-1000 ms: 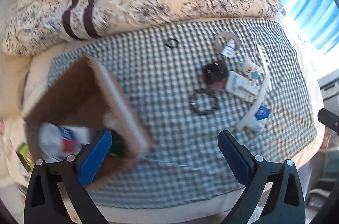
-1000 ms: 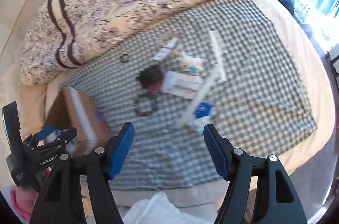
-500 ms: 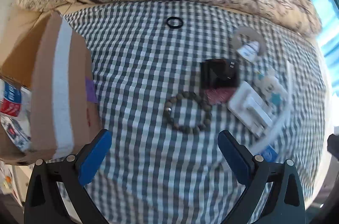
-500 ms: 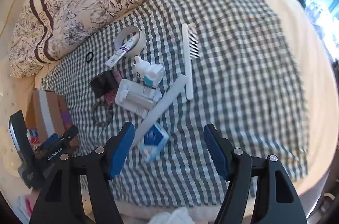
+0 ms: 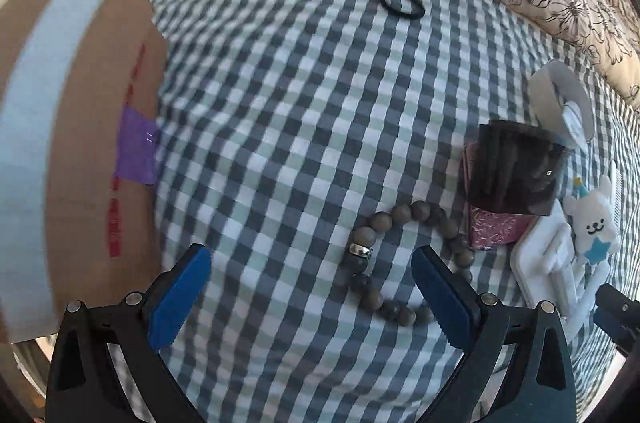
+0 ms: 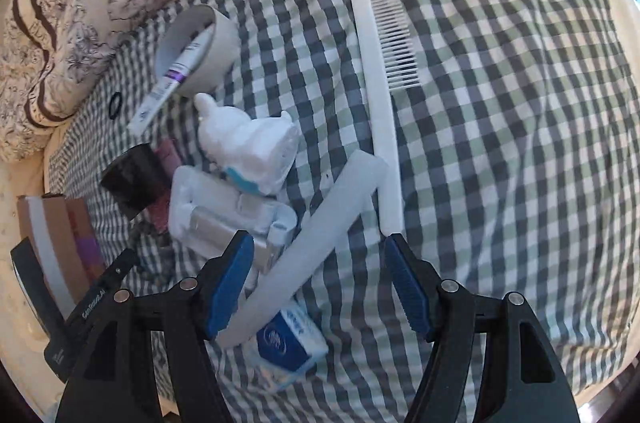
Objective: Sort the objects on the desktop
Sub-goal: 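Reach the left gripper to the bead bracelet while the right reaches the white tube, then grasp the bracelet with the left gripper while the right grasps the white tube, then carry the bracelet and tube to the cardboard box and release them inside, then reach the left gripper to the black round cup while the right reaches the white comb, then grasp the black cup with the left gripper while the right grasps the white comb, then carry the cup and comb over the cardboard box and release them inside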
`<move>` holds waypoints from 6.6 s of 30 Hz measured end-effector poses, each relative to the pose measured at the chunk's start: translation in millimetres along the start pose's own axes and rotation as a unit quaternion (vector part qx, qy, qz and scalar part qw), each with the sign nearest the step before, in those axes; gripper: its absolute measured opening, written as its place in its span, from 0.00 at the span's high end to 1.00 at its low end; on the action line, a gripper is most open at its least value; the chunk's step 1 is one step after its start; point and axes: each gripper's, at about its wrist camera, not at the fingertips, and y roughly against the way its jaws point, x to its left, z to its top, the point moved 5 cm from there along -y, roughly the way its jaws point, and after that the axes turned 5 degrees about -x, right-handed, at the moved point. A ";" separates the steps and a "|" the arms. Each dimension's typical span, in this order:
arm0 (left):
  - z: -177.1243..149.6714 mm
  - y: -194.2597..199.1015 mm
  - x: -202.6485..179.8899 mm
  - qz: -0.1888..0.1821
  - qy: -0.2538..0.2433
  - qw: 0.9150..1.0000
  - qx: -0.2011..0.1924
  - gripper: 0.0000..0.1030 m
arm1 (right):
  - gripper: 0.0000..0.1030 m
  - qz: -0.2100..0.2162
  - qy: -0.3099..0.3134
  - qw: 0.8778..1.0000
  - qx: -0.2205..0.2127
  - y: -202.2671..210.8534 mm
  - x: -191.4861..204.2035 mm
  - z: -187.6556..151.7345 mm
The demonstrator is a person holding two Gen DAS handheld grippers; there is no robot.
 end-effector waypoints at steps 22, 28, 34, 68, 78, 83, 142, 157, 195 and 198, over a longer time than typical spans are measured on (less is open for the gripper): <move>9.9 52.8 -27.9 -0.069 -0.048 0.993 -0.080 0.89 | 0.91 0.023 0.004 0.999 -0.034 35.1 25.6 -3.2; 24.9 95.5 -33.1 -0.092 -0.049 0.988 -0.116 0.89 | 0.91 0.038 0.013 0.997 -0.059 70.5 45.2 -7.0; 34.7 140.0 -20.0 -0.102 -0.051 0.982 -0.151 0.89 | 0.91 0.052 0.037 0.995 -0.079 100.4 70.9 -19.6; 76.9 249.4 265.2 -0.038 -0.020 0.989 -0.142 0.89 | 0.91 0.178 0.225 0.950 -0.124 198.2 440.0 -141.6; 81.3 196.0 285.0 -0.047 -0.043 0.994 -0.088 0.51 | 0.46 0.137 0.200 0.967 -0.081 134.7 468.0 -142.8; 85.3 193.5 288.4 -0.030 -0.043 0.994 -0.094 0.03 | 0.33 0.122 0.189 0.970 -0.092 137.3 466.0 -131.8; 44.3 37.5 -110.8 -0.051 -0.111 0.992 -0.017 0.03 | 0.32 -0.040 0.035 0.996 -0.076 85.1 -30.8 34.8; 61.1 -26.3 -113.3 -0.059 -0.084 0.995 0.011 0.03 | 0.34 -0.091 0.063 0.993 -0.029 2.6 -24.5 61.9; 36.3 18.7 -167.0 -0.096 -0.117 0.988 -0.037 0.26 | 0.88 -0.092 0.092 0.990 -0.047 35.1 -35.9 38.1; 40.3 33.7 -173.4 -0.098 -0.113 0.988 -0.039 0.26 | 0.88 -0.079 0.085 0.992 -0.055 55.7 -33.3 37.6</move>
